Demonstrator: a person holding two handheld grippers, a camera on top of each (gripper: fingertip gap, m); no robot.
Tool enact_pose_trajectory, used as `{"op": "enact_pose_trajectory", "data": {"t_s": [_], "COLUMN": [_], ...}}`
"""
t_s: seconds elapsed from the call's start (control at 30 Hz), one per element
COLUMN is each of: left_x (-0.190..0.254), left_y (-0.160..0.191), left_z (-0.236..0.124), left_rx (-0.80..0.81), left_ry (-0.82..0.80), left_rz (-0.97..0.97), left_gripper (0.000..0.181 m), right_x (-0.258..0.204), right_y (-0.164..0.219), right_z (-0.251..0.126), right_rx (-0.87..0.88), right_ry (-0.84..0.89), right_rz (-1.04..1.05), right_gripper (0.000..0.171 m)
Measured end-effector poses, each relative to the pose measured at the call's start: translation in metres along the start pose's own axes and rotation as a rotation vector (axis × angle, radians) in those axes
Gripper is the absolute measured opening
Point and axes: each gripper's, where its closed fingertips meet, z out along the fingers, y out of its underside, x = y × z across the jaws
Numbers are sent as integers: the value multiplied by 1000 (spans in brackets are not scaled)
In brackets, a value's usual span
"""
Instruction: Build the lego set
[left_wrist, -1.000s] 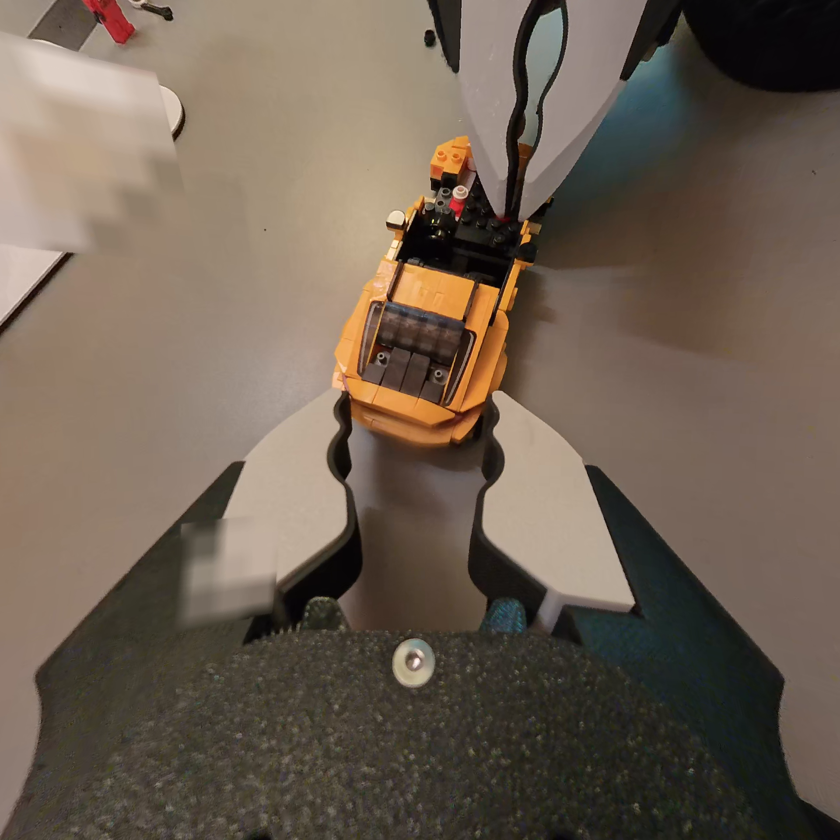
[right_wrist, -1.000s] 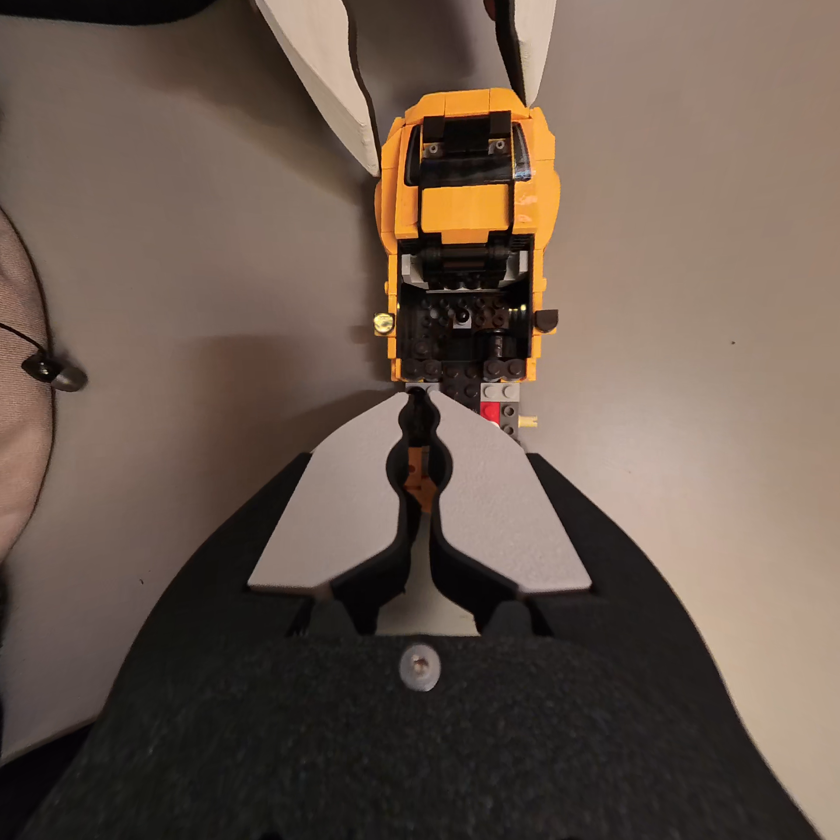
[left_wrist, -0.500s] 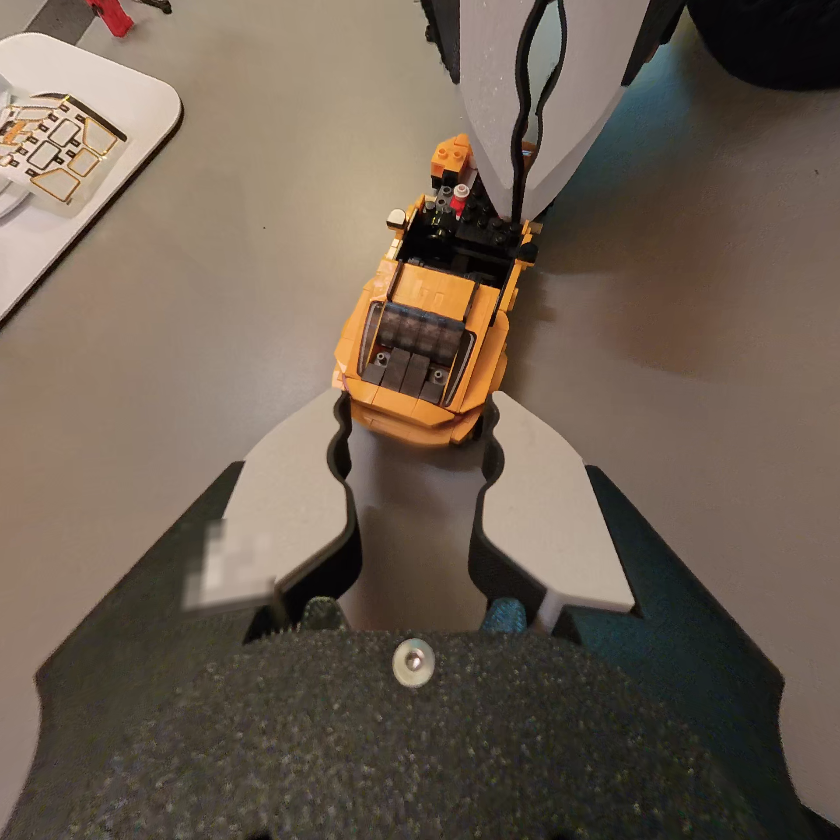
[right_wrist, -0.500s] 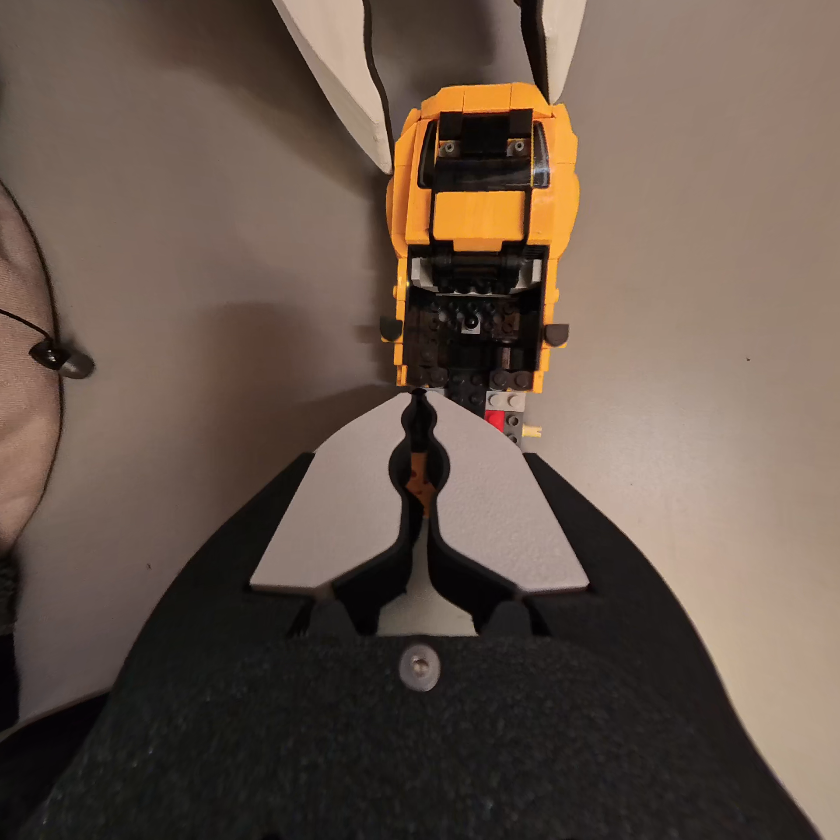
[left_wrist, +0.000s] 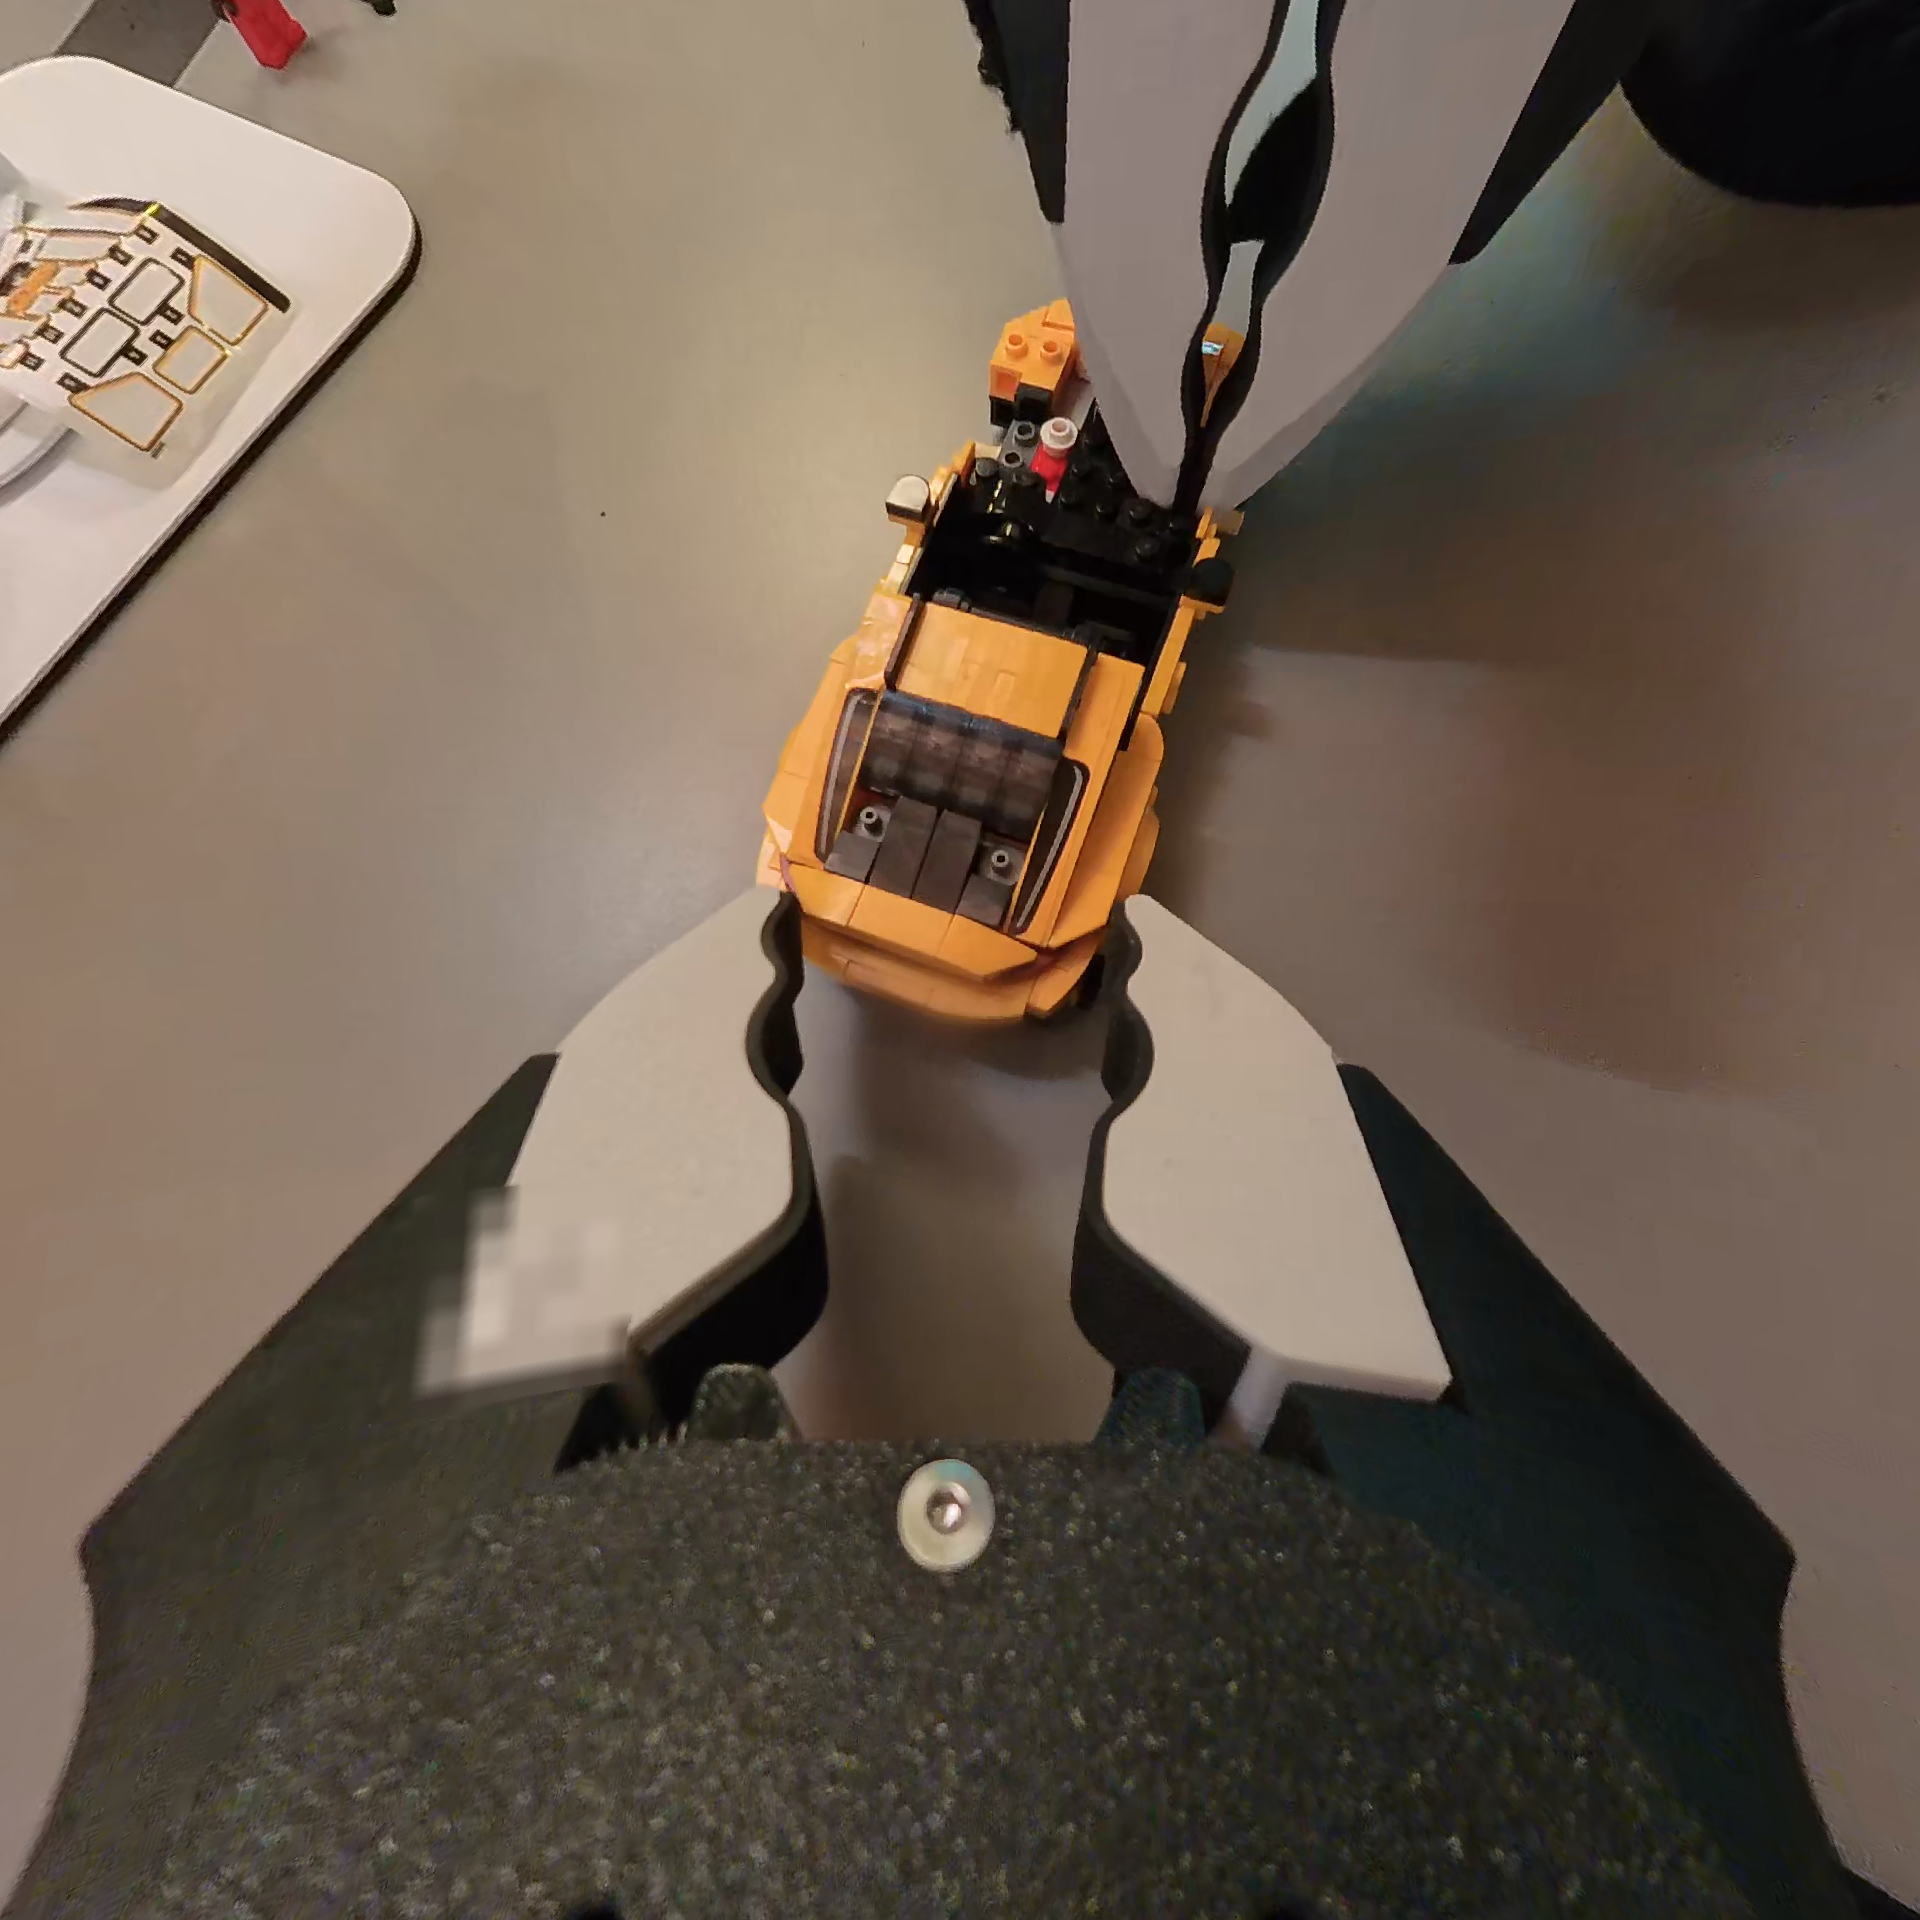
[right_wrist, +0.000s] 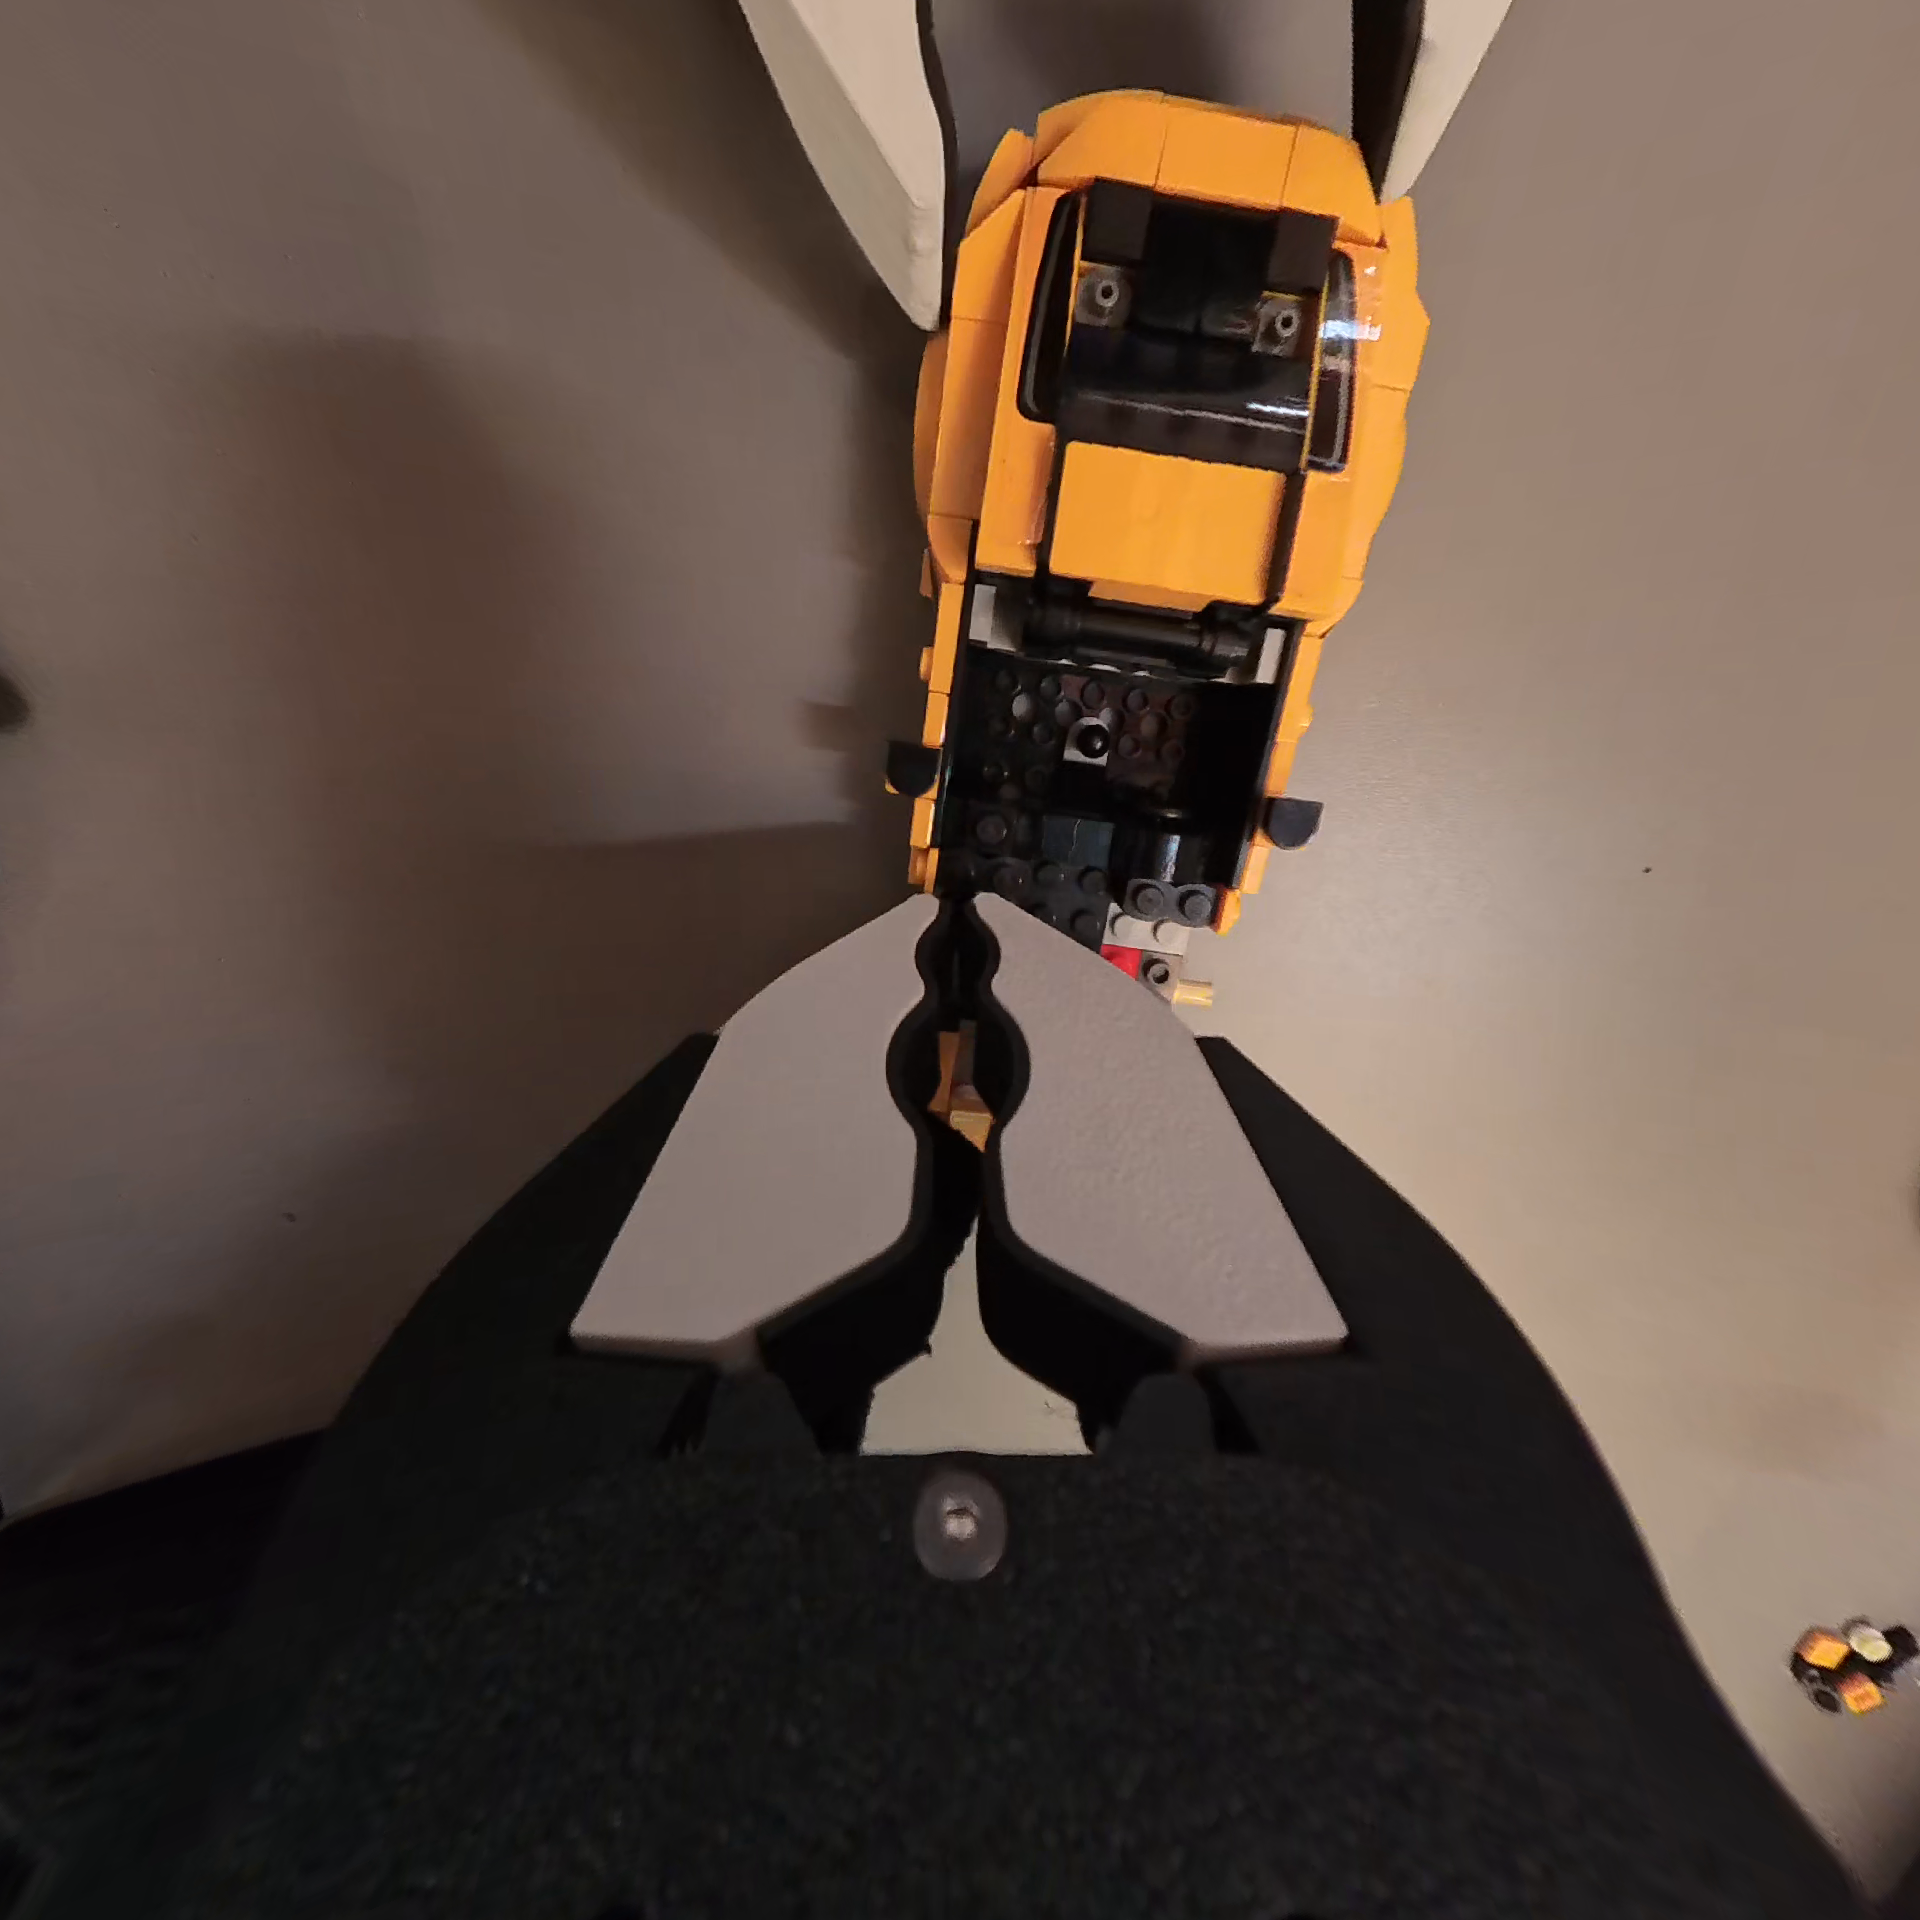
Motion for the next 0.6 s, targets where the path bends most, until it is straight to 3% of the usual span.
{"op": "enact_pose_trajectory", "data": {"t_s": [0.6], "left_x": [0], "left_y": [0], "left_z": [0], "left_rx": [-2], "left_ry": [-4], "left_rz": [-8], "left_gripper": [56], "right_x": [0], "right_y": [0], "right_z": [1], "right_rx": [-35], "right_ry": [4], "right_rz": [-21], "right_gripper": [0]}}
